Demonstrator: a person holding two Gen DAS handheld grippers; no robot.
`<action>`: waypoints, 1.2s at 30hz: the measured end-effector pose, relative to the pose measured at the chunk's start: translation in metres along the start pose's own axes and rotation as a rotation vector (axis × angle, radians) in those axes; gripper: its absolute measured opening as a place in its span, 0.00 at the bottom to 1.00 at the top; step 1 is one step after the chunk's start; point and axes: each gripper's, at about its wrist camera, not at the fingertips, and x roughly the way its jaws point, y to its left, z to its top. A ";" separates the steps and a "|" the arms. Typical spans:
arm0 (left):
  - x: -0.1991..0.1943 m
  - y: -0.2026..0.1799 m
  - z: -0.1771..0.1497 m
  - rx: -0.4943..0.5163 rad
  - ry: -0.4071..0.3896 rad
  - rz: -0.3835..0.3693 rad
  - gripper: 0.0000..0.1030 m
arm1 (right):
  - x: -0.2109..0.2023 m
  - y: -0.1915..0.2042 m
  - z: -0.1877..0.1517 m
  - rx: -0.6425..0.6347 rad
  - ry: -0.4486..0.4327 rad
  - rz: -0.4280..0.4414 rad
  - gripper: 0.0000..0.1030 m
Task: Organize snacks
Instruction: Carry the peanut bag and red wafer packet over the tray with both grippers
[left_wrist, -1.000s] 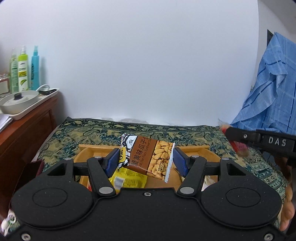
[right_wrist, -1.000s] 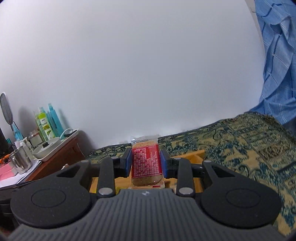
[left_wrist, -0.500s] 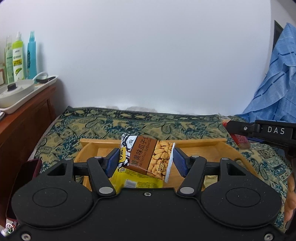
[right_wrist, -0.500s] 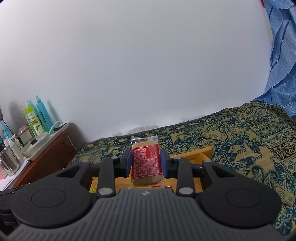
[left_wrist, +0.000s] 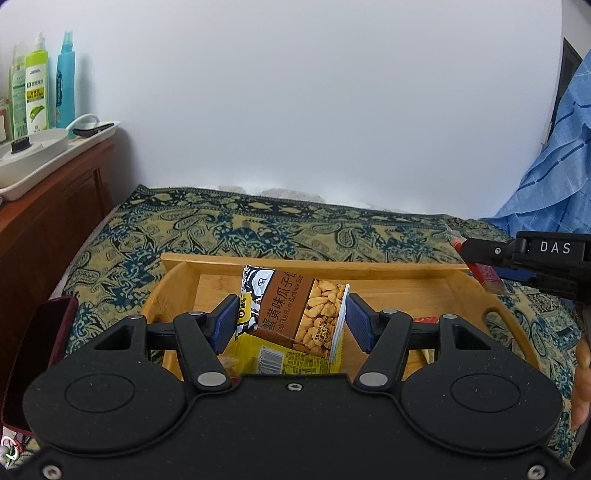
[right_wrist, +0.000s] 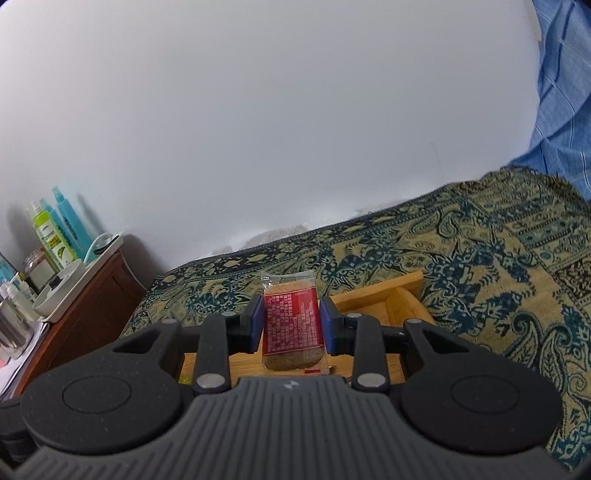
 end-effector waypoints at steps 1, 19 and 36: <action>0.002 0.000 0.000 -0.002 0.006 0.000 0.58 | 0.002 -0.002 0.000 0.007 0.007 -0.001 0.36; 0.022 0.027 0.000 -0.048 0.042 0.108 0.58 | 0.041 -0.015 -0.006 -0.012 0.102 -0.092 0.36; 0.040 0.036 -0.006 -0.059 0.083 0.147 0.58 | 0.054 -0.014 -0.007 -0.021 0.136 -0.123 0.36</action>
